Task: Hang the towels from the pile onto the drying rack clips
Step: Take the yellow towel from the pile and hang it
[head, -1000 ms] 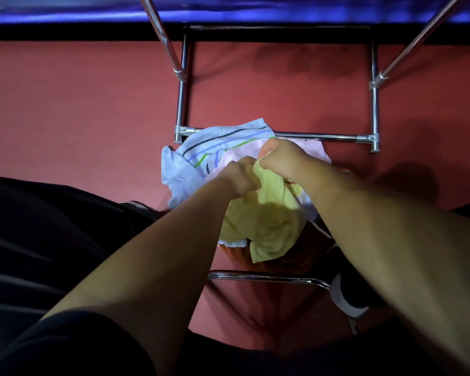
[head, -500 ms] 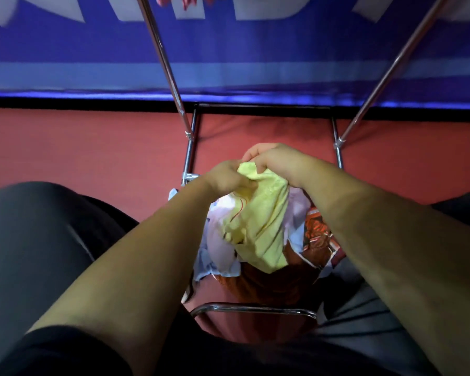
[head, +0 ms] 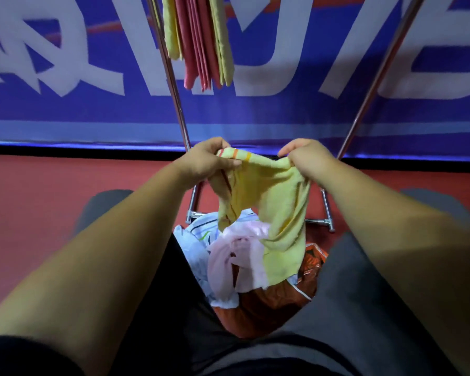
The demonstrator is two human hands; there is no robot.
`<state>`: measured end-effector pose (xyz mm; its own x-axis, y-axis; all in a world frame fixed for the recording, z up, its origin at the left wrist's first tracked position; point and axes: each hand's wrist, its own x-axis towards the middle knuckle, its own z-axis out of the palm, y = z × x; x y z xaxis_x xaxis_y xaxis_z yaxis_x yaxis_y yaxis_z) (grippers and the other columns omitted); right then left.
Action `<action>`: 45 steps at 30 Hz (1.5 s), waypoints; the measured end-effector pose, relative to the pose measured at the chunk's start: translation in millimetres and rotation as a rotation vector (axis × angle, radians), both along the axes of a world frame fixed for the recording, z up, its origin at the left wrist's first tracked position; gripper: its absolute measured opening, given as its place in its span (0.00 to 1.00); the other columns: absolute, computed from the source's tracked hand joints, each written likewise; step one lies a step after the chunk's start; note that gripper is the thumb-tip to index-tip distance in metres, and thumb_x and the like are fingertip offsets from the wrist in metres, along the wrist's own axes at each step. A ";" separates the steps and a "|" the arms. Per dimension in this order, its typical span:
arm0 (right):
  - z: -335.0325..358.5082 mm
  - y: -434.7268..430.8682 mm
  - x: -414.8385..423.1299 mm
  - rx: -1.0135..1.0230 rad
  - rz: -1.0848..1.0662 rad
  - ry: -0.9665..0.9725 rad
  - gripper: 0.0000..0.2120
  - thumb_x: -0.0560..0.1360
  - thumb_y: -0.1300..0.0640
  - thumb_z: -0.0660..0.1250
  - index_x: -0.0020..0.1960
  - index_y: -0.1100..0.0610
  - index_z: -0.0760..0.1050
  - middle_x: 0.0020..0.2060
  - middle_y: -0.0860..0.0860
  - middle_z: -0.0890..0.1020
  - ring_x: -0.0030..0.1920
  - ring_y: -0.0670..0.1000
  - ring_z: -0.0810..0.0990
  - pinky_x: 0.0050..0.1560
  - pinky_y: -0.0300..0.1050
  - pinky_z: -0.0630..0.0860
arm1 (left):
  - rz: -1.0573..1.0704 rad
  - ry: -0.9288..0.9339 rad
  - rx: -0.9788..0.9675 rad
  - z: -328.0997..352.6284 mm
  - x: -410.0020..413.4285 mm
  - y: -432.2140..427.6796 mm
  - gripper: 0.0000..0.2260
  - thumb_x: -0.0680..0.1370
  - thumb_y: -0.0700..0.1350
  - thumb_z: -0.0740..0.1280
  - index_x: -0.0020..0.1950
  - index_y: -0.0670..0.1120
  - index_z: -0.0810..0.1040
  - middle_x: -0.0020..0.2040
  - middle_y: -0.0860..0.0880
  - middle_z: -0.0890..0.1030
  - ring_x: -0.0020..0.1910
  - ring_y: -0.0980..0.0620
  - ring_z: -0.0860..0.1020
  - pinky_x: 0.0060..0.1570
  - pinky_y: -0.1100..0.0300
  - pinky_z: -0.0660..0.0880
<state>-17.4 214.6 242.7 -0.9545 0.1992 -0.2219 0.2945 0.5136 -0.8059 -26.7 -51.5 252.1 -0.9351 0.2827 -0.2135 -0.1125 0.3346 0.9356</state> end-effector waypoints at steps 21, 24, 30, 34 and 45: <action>-28.1 -44.7 44.7 -0.391 0.206 -0.064 0.08 0.77 0.64 0.74 0.52 0.53 0.80 0.34 0.46 0.82 0.33 0.44 0.80 0.36 0.39 0.76 | 0.113 0.160 -0.131 -33.1 30.2 27.3 0.16 0.72 0.32 0.76 0.57 0.44 0.81 0.51 0.47 0.86 0.50 0.50 0.85 0.52 0.57 0.83; -32.0 -47.7 46.9 -0.423 0.220 -0.073 0.06 0.79 0.56 0.76 0.52 0.54 0.80 0.34 0.48 0.82 0.32 0.45 0.80 0.33 0.37 0.75 | 0.108 0.233 -0.139 -36.1 34.2 33.1 0.12 0.70 0.37 0.77 0.51 0.44 0.81 0.46 0.47 0.87 0.43 0.52 0.84 0.47 0.61 0.82; -37.2 -43.1 41.3 -0.334 0.098 0.114 0.07 0.79 0.54 0.76 0.45 0.54 0.81 0.36 0.55 0.78 0.37 0.51 0.75 0.38 0.44 0.73 | 0.054 0.307 -0.317 -41.1 32.8 37.3 0.12 0.72 0.38 0.77 0.51 0.48 0.81 0.46 0.51 0.86 0.45 0.50 0.84 0.46 0.61 0.79; -29.6 -33.1 31.4 -0.135 -0.052 0.259 0.08 0.80 0.49 0.75 0.47 0.54 0.81 0.34 0.46 0.78 0.32 0.44 0.74 0.33 0.35 0.68 | -0.042 0.346 -0.572 -45.4 28.9 34.1 0.07 0.78 0.43 0.71 0.56 0.45 0.81 0.47 0.49 0.84 0.47 0.46 0.81 0.43 0.57 0.71; -35.0 5.0 14.6 0.087 -0.348 0.134 0.22 0.87 0.46 0.59 0.43 0.60 0.76 0.42 0.58 0.80 0.45 0.59 0.75 0.46 0.46 0.65 | -0.129 0.157 -0.947 -70.2 15.9 6.3 0.13 0.84 0.45 0.62 0.61 0.41 0.82 0.59 0.39 0.83 0.58 0.37 0.79 0.52 0.54 0.72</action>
<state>-2.9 219.6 207.7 -0.8460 0.5289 -0.0676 0.3580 0.4694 -0.8072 -10.8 -45.2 182.0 -0.9463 0.1597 -0.2810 0.0807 0.9586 0.2731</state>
